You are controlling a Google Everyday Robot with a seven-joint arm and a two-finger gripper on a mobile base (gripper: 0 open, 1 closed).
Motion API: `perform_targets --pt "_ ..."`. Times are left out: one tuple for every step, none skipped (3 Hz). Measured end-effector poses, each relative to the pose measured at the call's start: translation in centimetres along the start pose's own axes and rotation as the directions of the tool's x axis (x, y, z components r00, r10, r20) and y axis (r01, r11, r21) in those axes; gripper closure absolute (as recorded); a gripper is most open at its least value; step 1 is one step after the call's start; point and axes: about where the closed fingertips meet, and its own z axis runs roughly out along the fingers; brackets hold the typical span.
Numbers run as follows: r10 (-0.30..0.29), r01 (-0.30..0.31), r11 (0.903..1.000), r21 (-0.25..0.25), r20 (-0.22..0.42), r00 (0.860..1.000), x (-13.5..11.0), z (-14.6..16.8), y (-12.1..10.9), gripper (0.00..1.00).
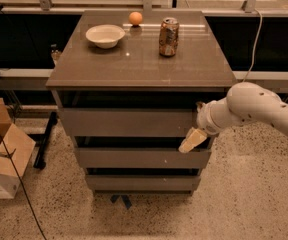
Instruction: Open top drawer
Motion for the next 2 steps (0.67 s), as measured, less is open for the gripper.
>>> perform_targets --pt "-0.009 0.009 0.9994 -0.032 -0.012 1.000 0.12 1.34 -0.21 0.00" --pt "-0.035 0.033 0.9971 -0.069 -0.025 0.999 -0.16 1.80 0.19 0.15"
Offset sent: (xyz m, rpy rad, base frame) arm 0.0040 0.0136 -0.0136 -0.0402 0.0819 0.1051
